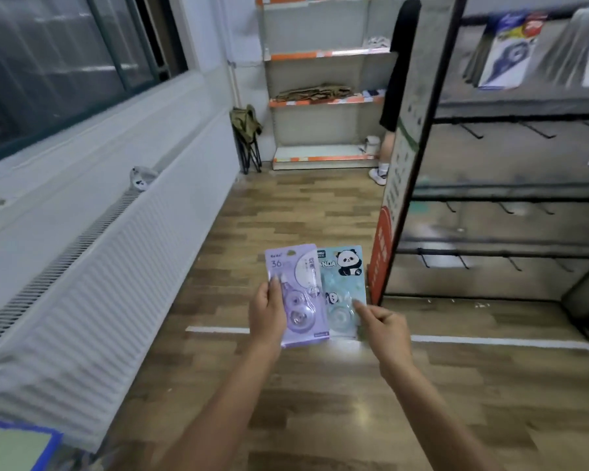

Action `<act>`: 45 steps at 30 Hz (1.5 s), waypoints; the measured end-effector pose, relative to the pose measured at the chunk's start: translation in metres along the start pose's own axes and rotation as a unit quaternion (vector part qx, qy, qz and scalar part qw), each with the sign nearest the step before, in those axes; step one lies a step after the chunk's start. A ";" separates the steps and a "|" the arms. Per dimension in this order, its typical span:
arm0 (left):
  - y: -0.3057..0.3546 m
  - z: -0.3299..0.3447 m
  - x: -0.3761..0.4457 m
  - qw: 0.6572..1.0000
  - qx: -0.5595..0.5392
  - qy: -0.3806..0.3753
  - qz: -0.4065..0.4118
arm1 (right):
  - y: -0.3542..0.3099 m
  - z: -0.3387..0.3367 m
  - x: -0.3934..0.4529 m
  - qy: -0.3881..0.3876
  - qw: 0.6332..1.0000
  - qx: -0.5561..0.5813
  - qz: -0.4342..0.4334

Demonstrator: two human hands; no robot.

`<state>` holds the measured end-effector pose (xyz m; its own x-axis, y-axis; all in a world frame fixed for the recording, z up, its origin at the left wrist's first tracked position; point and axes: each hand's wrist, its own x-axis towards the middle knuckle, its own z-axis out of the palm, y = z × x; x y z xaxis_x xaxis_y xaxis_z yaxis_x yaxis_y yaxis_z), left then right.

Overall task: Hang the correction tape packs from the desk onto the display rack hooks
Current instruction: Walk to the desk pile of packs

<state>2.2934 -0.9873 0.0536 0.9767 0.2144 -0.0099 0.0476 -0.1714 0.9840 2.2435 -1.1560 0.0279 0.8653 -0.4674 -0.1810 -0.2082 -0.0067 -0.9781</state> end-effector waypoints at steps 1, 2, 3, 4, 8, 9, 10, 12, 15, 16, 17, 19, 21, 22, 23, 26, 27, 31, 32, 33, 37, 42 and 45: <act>0.004 0.023 -0.005 1.000 -0.009 -0.018 -0.010 | -0.001 -0.022 0.007 0.009 1.000 0.007 -0.004; 0.008 0.046 -0.009 0.999 -0.021 -0.033 -0.014 | -0.002 -0.043 0.014 0.014 1.000 0.015 -0.009; 0.012 0.067 -0.013 0.998 -0.032 -0.044 -0.015 | -0.004 -0.064 0.020 0.022 0.999 0.023 -0.009; 0.016 0.088 -0.016 0.998 -0.038 -0.055 -0.015 | -0.006 -0.084 0.025 0.032 0.999 0.030 -0.007; 0.035 0.166 -0.026 0.993 -0.035 -0.108 0.007 | -0.012 -0.156 0.046 0.093 0.994 0.059 -0.007; 0.039 0.184 -0.027 0.992 -0.033 -0.122 0.011 | -0.013 -0.172 0.053 0.107 0.992 0.061 -0.005; 0.044 0.202 -0.027 0.990 -0.029 -0.135 0.013 | -0.013 -0.186 0.060 0.121 0.991 0.063 -0.004; 0.053 0.238 -0.024 0.987 -0.025 -0.156 0.019 | -0.013 -0.213 0.077 0.145 0.987 0.066 -0.007; 0.065 0.295 -0.015 0.981 -0.025 -0.189 0.023 | -0.014 -0.250 0.109 0.174 0.982 0.079 -0.009; 0.069 0.314 -0.010 0.979 -0.029 -0.199 0.028 | -0.015 -0.261 0.122 0.181 0.980 0.082 -0.010; 0.073 0.333 -0.005 0.976 -0.039 -0.211 0.034 | -0.016 -0.273 0.136 0.190 0.978 0.083 -0.012; 0.084 0.372 0.004 0.971 -0.047 -0.231 0.044 | -0.021 -0.297 0.164 0.213 0.974 0.074 -0.017; 0.098 0.413 0.014 0.967 -0.047 -0.244 0.051 | -0.026 -0.321 0.193 0.233 0.970 0.072 -0.018; 0.105 0.433 0.019 0.965 -0.052 -0.252 0.054 | -0.030 -0.334 0.206 0.241 0.968 0.072 -0.019; 0.112 0.453 0.023 0.962 -0.055 -0.261 0.060 | -0.034 -0.346 0.218 0.250 0.965 0.075 -0.021; 0.135 0.509 0.030 0.955 -0.050 -0.281 0.080 | -0.045 -0.382 0.254 0.273 0.957 0.092 -0.036; 0.142 0.526 0.030 0.953 -0.048 -0.287 0.082 | -0.047 -0.393 0.264 0.278 0.955 0.098 -0.038; 0.167 0.595 0.028 0.943 -0.051 -0.317 0.085 | -0.055 -0.448 0.307 0.287 0.950 0.113 -0.053; 0.174 0.614 0.027 0.942 -0.049 -0.318 0.093 | -0.058 -0.463 0.318 0.288 0.949 0.117 -0.058; 0.181 0.632 0.025 0.942 -0.048 -0.317 0.100 | -0.061 -0.480 0.330 0.287 0.948 0.118 -0.065; 0.208 0.704 0.011 0.938 -0.072 -0.320 0.109 | -0.076 -0.551 0.369 0.279 0.950 0.106 -0.092; 0.235 0.783 -0.010 0.941 -0.102 -0.306 0.105 | -0.091 -0.634 0.407 0.269 0.952 0.090 -0.114; 0.244 0.818 -0.020 0.944 -0.120 -0.295 0.082 | -0.090 -0.666 0.426 0.253 0.955 0.094 -0.121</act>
<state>2.4564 -1.8199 0.1485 0.9167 -0.3820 0.1175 -0.0932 0.0816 0.9923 2.3275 -1.9439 0.1079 0.5370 -0.8398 0.0795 0.0962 -0.0327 -0.9948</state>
